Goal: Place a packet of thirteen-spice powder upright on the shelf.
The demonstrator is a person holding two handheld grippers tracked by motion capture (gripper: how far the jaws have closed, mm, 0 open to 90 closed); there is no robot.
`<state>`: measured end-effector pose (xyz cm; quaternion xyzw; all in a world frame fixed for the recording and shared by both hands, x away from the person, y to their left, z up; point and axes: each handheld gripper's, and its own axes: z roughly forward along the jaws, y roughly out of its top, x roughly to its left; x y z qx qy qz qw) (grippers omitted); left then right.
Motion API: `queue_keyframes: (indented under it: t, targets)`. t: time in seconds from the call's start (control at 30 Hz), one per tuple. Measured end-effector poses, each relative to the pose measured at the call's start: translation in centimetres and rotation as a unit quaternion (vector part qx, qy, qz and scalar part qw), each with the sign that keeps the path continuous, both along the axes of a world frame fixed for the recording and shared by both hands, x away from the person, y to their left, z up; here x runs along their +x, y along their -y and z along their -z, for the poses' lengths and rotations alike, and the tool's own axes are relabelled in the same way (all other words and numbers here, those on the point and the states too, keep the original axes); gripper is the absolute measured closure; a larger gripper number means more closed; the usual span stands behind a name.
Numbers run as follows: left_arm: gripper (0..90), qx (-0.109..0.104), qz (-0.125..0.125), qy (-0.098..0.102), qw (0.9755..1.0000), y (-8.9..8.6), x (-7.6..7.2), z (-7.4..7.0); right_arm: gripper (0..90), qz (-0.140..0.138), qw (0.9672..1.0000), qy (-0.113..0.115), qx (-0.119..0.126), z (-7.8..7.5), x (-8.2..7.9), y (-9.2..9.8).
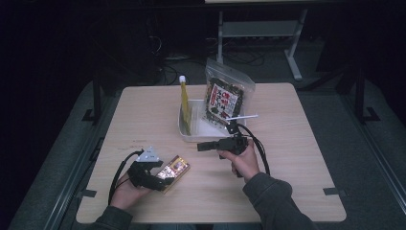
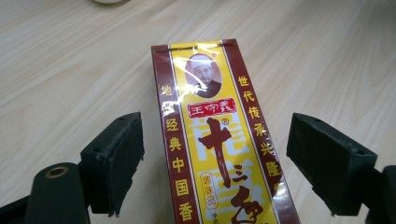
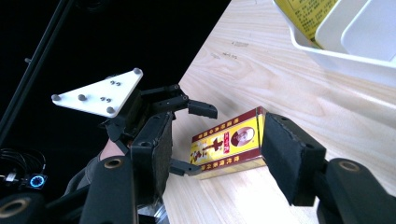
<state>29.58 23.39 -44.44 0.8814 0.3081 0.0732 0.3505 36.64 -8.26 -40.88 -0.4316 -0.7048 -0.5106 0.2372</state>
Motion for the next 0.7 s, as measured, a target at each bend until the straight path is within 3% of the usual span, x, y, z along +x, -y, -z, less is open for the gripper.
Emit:
queue_keyframes:
  t: [0.3, 0.47, 0.7]
  targets:
    - [20.2, 0.046, 0.004, -0.007, 0.9989, 0.9, 0.1, 0.8, 42.2, -0.004, 1.0, 0.002, -0.004, 0.1, -0.3, -0.1]
    - [24.5, 0.046, 0.007, -0.012, 0.9988, 1.1, 0.0, 1.1, 42.2, -0.005, 0.9999, 0.005, -0.008, 0.0, -0.3, -0.1]
    - [30.7, 0.058, 0.01, -0.005, 0.9983, 1.4, -0.2, 1.0, 42.0, -0.008, 0.9998, 0.005, -0.017, 0.1, -0.4, -0.2]
